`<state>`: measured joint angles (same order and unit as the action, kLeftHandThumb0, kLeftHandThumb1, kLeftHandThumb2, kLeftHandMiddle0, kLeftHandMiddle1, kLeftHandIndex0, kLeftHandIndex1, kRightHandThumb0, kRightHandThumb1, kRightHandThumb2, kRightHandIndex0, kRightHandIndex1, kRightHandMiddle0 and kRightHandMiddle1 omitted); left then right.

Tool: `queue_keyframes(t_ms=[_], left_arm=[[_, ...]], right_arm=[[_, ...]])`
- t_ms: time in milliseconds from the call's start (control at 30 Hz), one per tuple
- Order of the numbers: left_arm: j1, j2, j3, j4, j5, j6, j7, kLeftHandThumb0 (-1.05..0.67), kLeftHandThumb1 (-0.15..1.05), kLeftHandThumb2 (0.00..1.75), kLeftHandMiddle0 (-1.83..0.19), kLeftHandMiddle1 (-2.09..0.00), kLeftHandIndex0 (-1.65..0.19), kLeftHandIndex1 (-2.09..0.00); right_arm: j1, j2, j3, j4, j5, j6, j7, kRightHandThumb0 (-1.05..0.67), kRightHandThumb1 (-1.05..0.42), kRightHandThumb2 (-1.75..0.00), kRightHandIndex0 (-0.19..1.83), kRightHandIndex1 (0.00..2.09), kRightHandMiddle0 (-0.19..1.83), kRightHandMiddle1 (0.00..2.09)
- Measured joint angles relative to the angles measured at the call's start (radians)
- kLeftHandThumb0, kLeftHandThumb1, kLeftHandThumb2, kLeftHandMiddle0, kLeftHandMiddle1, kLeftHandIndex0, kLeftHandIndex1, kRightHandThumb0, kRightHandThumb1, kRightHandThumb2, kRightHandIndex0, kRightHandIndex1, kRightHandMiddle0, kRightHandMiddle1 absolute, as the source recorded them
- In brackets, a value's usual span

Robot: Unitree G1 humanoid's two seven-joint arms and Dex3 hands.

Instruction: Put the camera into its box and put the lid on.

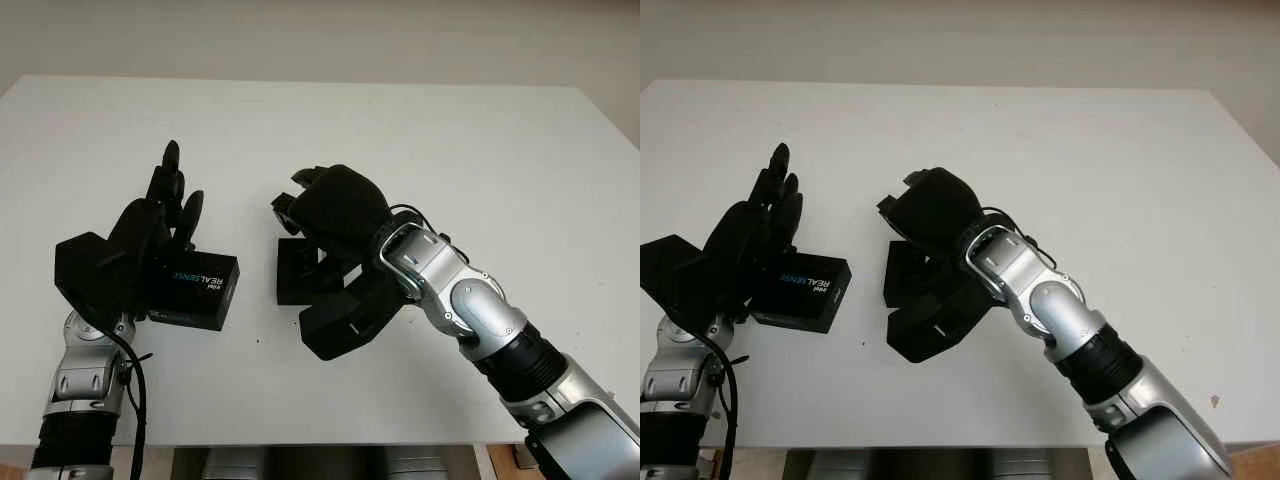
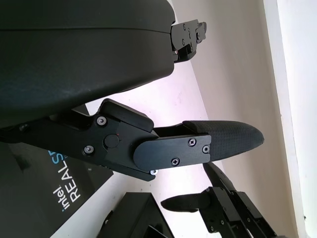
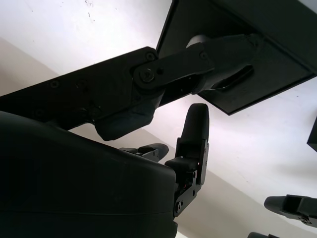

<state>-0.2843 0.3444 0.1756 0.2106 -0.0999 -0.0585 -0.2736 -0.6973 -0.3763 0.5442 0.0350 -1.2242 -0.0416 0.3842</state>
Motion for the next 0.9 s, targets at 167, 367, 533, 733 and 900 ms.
queue_keyframes(t_ms=[167, 367, 533, 733, 900], left_arm=[[0.000, -0.001, 0.000, -0.002, 0.000, 0.006, 0.000, -0.88, 1.05, 0.53, 0.19, 0.00, 0.19, 0.00], [0.000, -0.004, 0.000, -0.002, -0.002, 0.007, 0.000, -0.87, 1.05, 0.52, 0.19, 0.00, 0.19, 0.00], [0.000, -0.005, 0.000, -0.002, -0.002, 0.006, 0.000, -0.87, 1.05, 0.53, 0.19, 0.00, 0.19, 0.00], [0.000, -0.005, 0.000, -0.002, -0.002, 0.007, -0.001, -0.88, 1.05, 0.53, 0.19, 0.00, 0.19, 0.00], [0.000, -0.005, 0.000, -0.002, -0.016, 0.007, -0.008, -0.87, 1.05, 0.53, 0.19, 0.00, 0.19, 0.00]], right_arm=[[-0.005, 0.003, 0.003, 0.015, -0.006, 0.000, -0.017, -0.82, -0.96, -0.06, 0.42, 0.08, 0.36, 1.26], [-0.007, 0.004, 0.007, 0.021, -0.012, 0.001, -0.015, -0.84, -0.96, -0.05, 0.45, 0.09, 0.40, 1.25], [-0.012, 0.005, 0.008, 0.021, -0.011, 0.001, 0.005, -0.85, -0.97, -0.06, 0.48, 0.10, 0.39, 1.24], [-0.019, -0.001, 0.023, 0.000, -0.029, -0.001, 0.040, -0.92, -0.98, -0.05, 0.50, 0.10, 0.39, 1.14], [-0.019, -0.013, 0.029, -0.028, -0.031, -0.010, 0.080, -0.90, -0.98, -0.05, 0.51, 0.10, 0.38, 1.11]])
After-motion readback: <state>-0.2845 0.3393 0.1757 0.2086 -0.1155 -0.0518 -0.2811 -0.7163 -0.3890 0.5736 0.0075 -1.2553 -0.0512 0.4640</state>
